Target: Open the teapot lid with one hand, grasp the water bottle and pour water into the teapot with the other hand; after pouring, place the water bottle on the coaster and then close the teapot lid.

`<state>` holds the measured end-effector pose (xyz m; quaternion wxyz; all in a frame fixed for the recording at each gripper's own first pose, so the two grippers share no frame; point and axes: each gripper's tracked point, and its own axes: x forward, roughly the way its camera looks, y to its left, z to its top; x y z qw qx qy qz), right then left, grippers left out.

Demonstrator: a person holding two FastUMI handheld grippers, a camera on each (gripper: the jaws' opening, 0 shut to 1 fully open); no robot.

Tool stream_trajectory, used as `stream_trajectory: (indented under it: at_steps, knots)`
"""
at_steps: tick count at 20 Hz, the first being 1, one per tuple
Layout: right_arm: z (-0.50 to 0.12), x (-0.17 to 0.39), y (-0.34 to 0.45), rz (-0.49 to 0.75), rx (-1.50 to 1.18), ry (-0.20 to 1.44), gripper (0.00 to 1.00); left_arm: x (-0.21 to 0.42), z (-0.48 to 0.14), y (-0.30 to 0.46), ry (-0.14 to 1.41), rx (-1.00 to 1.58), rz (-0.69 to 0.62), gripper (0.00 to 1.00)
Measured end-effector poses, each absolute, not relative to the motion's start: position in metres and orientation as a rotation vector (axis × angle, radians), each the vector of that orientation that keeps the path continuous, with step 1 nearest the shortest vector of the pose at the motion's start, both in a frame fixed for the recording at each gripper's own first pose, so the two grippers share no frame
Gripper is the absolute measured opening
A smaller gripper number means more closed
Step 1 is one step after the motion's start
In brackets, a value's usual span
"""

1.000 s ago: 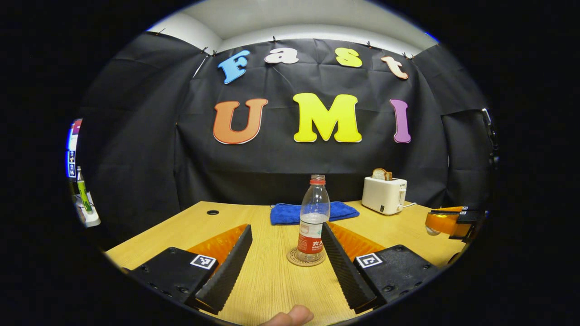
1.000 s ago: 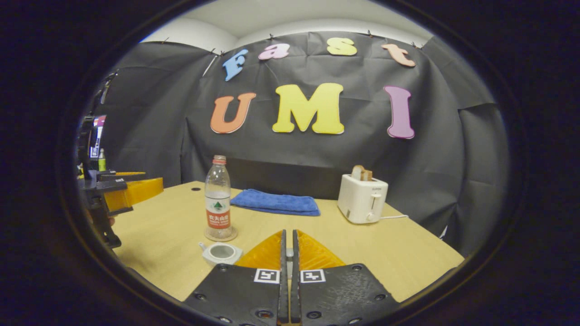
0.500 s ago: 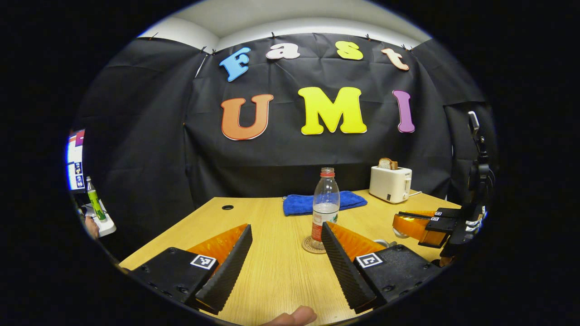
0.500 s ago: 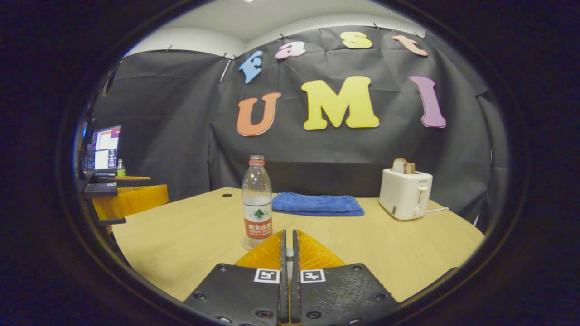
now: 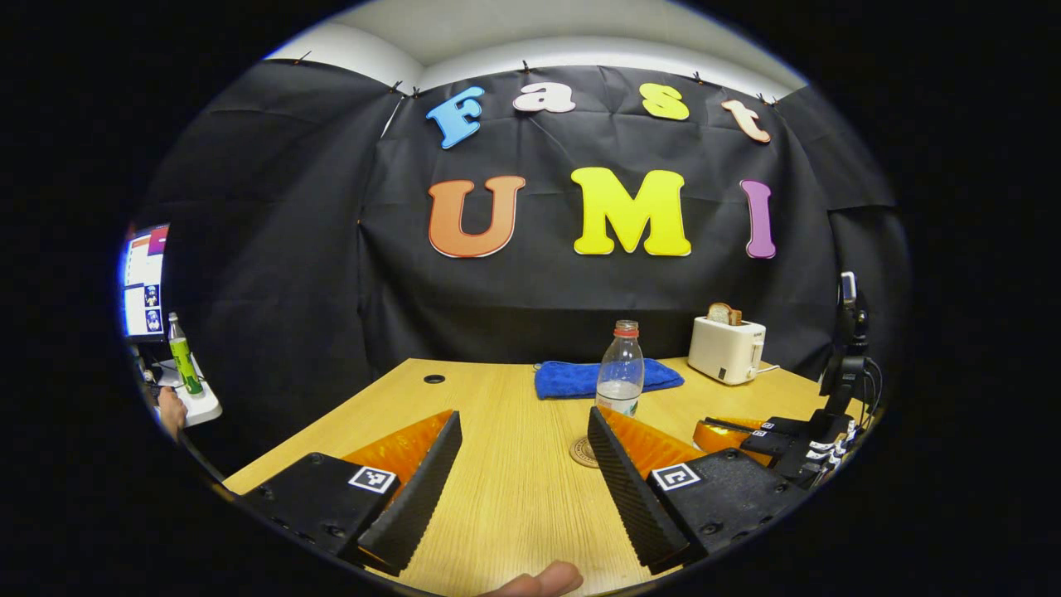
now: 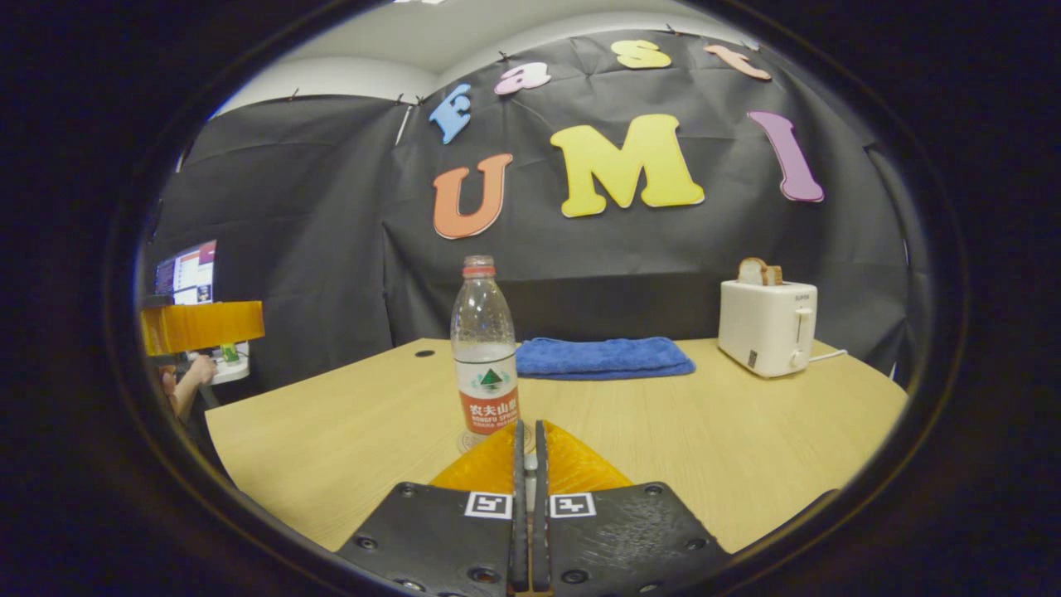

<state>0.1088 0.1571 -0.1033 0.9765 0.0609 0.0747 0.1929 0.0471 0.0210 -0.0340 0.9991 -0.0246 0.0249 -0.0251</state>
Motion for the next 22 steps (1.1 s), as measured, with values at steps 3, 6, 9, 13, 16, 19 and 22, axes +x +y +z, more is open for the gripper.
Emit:
stream_trajectory:
  at_steps: [3, 6, 9, 13, 16, 19, 22]
  knots:
    - [-0.108, 0.11, 0.163, 0.391, 0.115, 0.163, 0.02, 0.046, -0.033, 0.023, 0.05, -0.066, -0.058, 0.96]
    - [-0.111, 0.111, 0.161, 0.39, 0.107, 0.168, 0.05, 0.046, -0.033, 0.025, 0.053, -0.067, -0.055, 0.96]
    - [-0.109, 0.108, 0.162, 0.393, 0.101, 0.164, 0.05, 0.046, -0.036, 0.021, 0.065, -0.064, -0.065, 0.96]
    - [-0.097, 0.103, 0.158, 0.391, 0.086, 0.124, 0.1, 0.045, -0.038, 0.018, 0.069, -0.05, -0.071, 0.96]
    - [-0.084, 0.096, 0.151, 0.383, 0.1, 0.1, 0.37, 0.044, -0.037, 0.015, 0.07, -0.042, -0.077, 0.96]
    - [-0.071, 0.08, 0.151, 0.43, 0.09, 0.076, 0.65, 0.041, -0.034, 0.013, 0.068, -0.034, -0.079, 0.96]
    - [-0.056, 0.068, 0.138, 0.425, 0.062, 0.042, 0.98, 0.04, -0.032, 0.008, 0.055, -0.022, -0.08, 0.96]
